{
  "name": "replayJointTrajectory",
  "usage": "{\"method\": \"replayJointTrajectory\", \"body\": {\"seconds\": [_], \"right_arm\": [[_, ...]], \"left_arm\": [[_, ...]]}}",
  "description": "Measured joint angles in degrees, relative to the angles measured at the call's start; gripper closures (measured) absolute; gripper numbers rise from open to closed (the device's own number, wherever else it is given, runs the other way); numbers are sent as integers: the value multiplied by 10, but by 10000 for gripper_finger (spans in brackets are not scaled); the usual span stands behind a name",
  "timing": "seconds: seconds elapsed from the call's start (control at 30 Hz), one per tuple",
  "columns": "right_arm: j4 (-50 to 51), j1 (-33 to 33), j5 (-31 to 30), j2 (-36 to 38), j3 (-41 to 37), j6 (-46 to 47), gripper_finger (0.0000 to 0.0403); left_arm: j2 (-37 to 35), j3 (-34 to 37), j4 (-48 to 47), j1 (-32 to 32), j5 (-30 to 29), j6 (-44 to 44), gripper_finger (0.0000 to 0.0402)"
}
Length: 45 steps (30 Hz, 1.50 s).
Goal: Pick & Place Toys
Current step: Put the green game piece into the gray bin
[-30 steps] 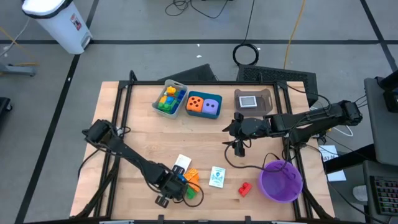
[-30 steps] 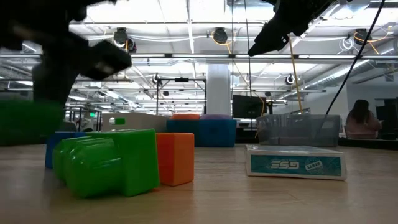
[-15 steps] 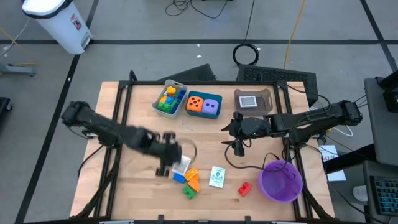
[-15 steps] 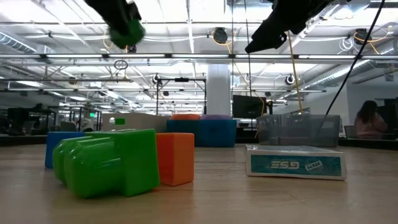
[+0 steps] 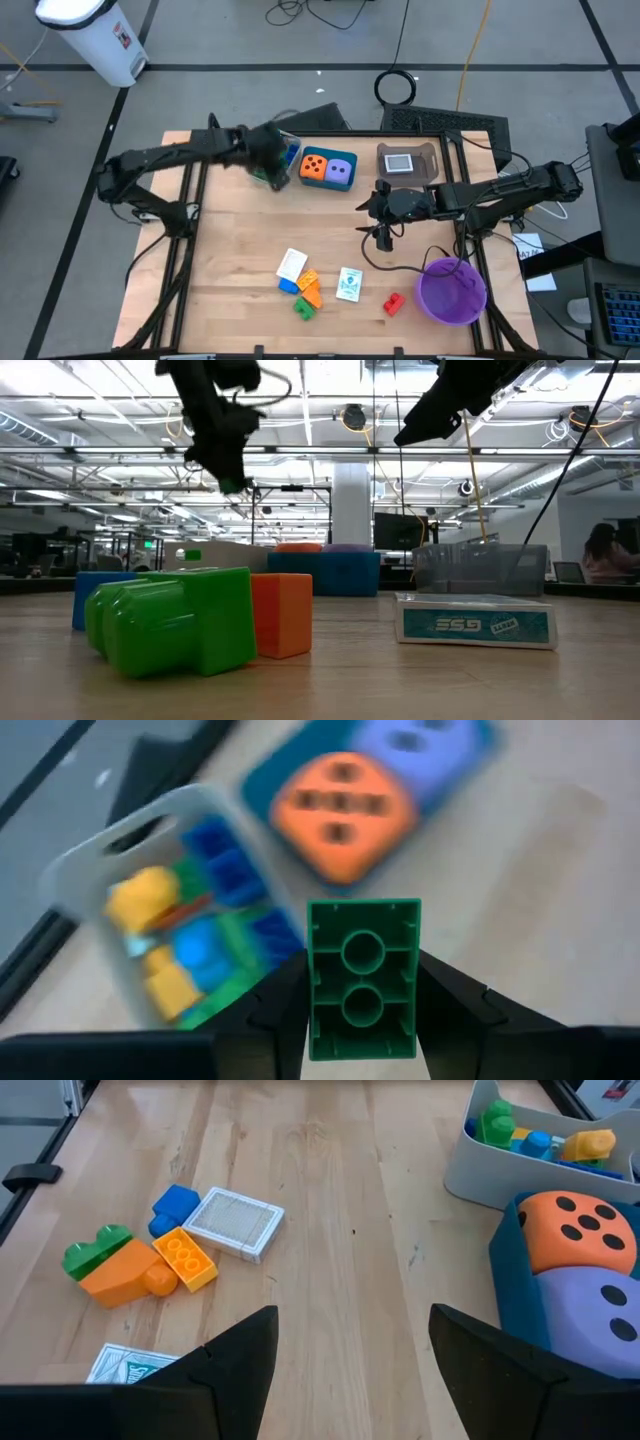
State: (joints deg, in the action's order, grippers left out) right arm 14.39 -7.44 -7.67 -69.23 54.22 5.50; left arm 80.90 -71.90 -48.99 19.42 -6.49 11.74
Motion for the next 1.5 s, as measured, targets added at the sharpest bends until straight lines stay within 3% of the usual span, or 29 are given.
{"method": "replayJointTrajectory", "body": {"seconds": [0.17, 0.33, 0.67, 1.0, 1.37, 1.5], "right_arm": [[0, 3, 0, 0, 0, -1, 152], [0, 16, 0, 0, 0, 0, 152], [0, 41, 2, 0, 0, 26, 152], [0, 42, 2, 0, 0, 24, 152], [1, 42, 2, 0, 0, 24, 152], [1, 42, 2, 0, 0, 24, 152]], "left_arm": [[34, 0, 1, 98, 4, 11, 255], [94, 0, 12, 146, 5, 20, 254], [173, 0, 44, 185, 19, 67, 249], [174, 0, 38, 235, 8, 98, 248], [174, 0, 35, 245, 9, 66, 246], [174, 0, 35, 245, 7, 67, 226]]}}
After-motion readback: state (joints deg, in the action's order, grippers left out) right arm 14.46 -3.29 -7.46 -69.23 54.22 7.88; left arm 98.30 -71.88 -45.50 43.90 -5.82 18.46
